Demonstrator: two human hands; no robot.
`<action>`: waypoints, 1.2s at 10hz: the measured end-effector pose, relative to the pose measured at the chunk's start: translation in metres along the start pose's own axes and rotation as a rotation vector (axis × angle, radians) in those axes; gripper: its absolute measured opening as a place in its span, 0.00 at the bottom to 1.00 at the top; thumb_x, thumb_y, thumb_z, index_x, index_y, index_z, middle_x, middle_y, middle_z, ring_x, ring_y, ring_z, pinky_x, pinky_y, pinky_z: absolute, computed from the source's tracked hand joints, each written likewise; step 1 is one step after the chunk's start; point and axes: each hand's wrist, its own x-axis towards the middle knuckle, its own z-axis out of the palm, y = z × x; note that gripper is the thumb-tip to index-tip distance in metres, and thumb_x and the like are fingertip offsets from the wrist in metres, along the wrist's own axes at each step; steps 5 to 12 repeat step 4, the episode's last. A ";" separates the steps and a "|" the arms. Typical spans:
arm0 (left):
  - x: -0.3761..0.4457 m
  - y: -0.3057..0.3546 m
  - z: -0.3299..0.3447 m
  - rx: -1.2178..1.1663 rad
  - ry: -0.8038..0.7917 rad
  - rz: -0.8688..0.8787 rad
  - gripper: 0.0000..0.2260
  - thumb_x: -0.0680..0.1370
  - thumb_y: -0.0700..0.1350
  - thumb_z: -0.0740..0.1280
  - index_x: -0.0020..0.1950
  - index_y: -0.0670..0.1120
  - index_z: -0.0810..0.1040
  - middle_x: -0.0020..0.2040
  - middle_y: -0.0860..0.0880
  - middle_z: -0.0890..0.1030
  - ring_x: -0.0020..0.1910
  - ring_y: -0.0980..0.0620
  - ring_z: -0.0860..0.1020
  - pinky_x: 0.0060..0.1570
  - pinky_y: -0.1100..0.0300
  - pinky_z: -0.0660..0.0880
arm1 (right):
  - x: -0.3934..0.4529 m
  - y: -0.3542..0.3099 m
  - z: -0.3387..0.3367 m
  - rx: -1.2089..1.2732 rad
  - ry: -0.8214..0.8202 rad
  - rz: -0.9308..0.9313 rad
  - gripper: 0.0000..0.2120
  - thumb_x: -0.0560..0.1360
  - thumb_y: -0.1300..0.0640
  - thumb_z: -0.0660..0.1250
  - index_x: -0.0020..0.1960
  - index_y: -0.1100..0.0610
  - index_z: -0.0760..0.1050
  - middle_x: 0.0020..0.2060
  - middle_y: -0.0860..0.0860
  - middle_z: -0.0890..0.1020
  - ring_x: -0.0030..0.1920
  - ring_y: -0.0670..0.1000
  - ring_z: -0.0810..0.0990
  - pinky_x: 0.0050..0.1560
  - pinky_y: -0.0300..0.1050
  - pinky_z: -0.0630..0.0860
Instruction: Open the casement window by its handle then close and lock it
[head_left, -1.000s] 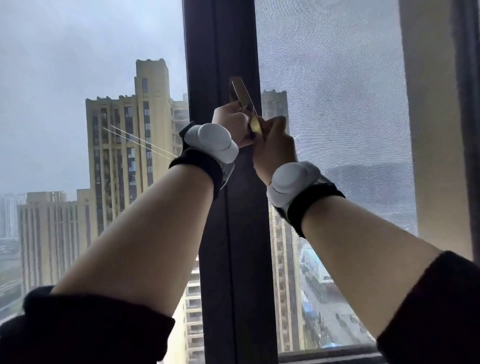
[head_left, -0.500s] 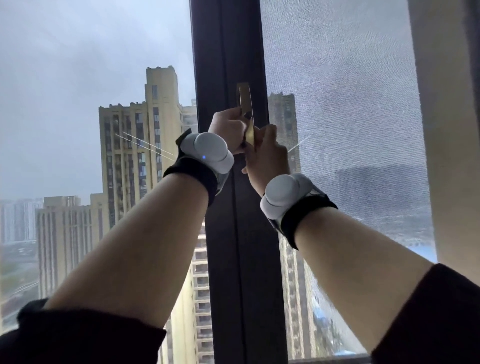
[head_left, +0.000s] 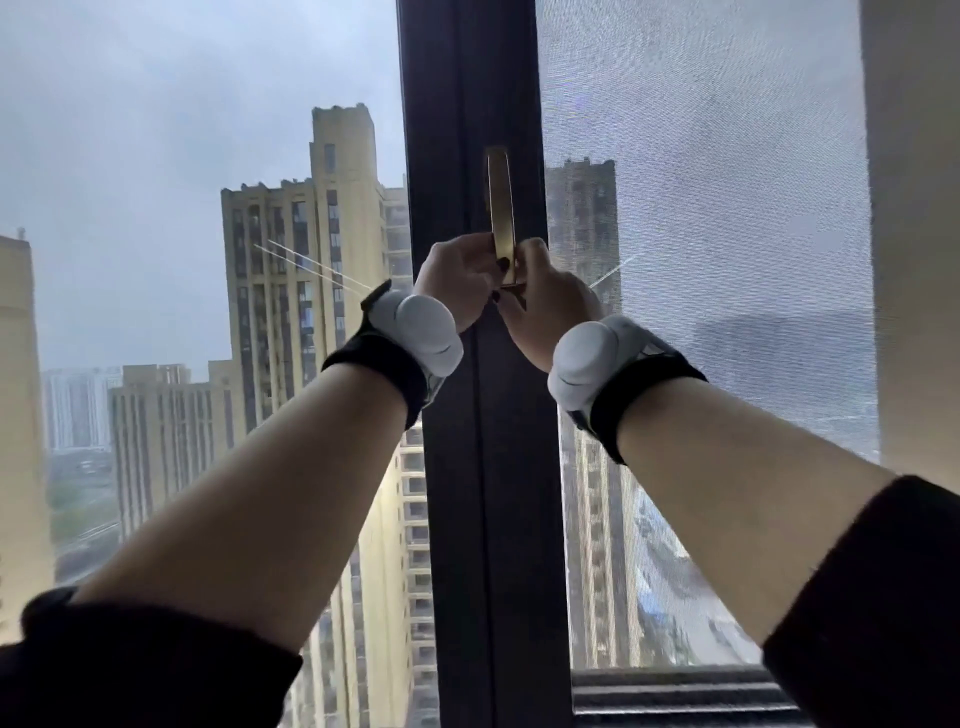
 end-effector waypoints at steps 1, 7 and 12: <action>-0.009 0.000 0.003 0.093 -0.005 0.005 0.11 0.73 0.35 0.65 0.51 0.46 0.80 0.43 0.50 0.82 0.42 0.55 0.81 0.49 0.56 0.77 | -0.009 0.001 -0.004 -0.040 -0.068 -0.028 0.20 0.76 0.54 0.61 0.66 0.58 0.62 0.55 0.56 0.81 0.54 0.60 0.79 0.48 0.47 0.70; -0.061 0.004 0.014 0.494 -0.131 -0.039 0.25 0.77 0.48 0.61 0.73 0.48 0.59 0.68 0.46 0.73 0.66 0.47 0.73 0.66 0.49 0.69 | -0.047 0.024 -0.012 -0.161 -0.264 -0.105 0.28 0.78 0.50 0.57 0.75 0.54 0.51 0.75 0.49 0.60 0.76 0.51 0.55 0.75 0.55 0.52; -0.061 0.004 0.014 0.494 -0.131 -0.039 0.25 0.77 0.48 0.61 0.73 0.48 0.59 0.68 0.46 0.73 0.66 0.47 0.73 0.66 0.49 0.69 | -0.047 0.024 -0.012 -0.161 -0.264 -0.105 0.28 0.78 0.50 0.57 0.75 0.54 0.51 0.75 0.49 0.60 0.76 0.51 0.55 0.75 0.55 0.52</action>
